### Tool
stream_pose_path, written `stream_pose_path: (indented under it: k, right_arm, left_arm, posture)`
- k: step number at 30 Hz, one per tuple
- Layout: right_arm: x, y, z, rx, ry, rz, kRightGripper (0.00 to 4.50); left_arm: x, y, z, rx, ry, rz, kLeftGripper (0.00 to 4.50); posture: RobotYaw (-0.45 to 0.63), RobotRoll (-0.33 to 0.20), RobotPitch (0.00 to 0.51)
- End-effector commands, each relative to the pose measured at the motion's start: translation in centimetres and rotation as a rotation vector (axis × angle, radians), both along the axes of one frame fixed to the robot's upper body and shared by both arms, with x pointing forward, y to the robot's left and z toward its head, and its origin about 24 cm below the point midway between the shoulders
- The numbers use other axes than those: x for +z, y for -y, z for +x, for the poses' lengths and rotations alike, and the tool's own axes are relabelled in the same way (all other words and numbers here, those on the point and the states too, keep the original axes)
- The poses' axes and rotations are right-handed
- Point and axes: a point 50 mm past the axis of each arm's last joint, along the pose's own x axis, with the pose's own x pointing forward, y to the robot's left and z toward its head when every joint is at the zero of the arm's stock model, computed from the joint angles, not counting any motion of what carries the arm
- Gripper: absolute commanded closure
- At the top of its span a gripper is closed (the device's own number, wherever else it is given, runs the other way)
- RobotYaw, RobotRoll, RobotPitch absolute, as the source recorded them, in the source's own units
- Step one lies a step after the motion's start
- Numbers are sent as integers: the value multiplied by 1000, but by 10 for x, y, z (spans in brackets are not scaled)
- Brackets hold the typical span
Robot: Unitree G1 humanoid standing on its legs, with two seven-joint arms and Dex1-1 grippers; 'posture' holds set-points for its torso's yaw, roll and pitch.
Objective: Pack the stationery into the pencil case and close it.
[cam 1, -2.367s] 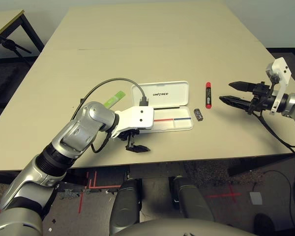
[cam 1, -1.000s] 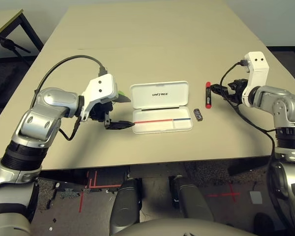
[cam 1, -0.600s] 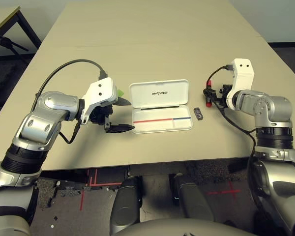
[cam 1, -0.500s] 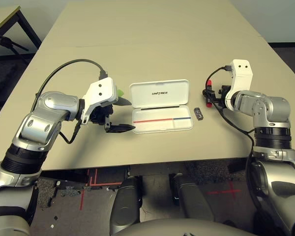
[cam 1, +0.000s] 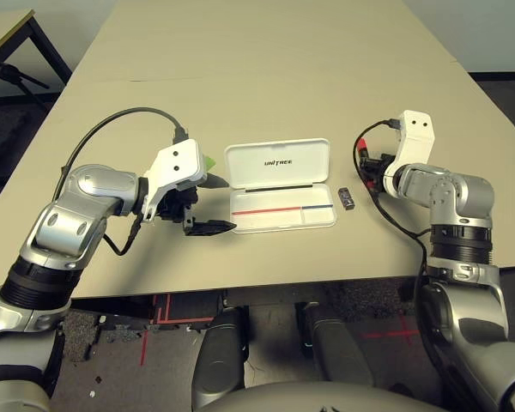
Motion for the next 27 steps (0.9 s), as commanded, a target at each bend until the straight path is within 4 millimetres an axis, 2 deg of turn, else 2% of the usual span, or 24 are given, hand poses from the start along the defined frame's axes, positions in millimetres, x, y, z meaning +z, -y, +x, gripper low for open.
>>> stream_pose_path:
  k: [1, 7, 15, 20, 27]
  right_arm:
    - [-13, 4, -3, -31, -65, 5, 3988]
    - [0, 17, -5, 6, 29, -82, 3988]
    - [22, 36, -17, 166, 94, -130, 3988]
    - [31, 37, -28, 312, 131, -146, 3988]
    - [37, 48, -58, 595, 145, -157, 3988]
  left_arm:
    - [5, 1, -1, -11, 9, -5, 0]
    - [5, 3, -8, -19, 9, -8, 0]
    - [9, 15, -25, -35, 14, -14, 0]
    - [10, 15, -19, -25, 13, -17, 0]
    - [8, 13, -13, -15, 13, -22, 0]
  posture:
    - [22, 0, 181]
    - [18, 0, 181]
    - [9, 0, 183]
    - [10, 0, 184]
    - [-4, 0, 178]
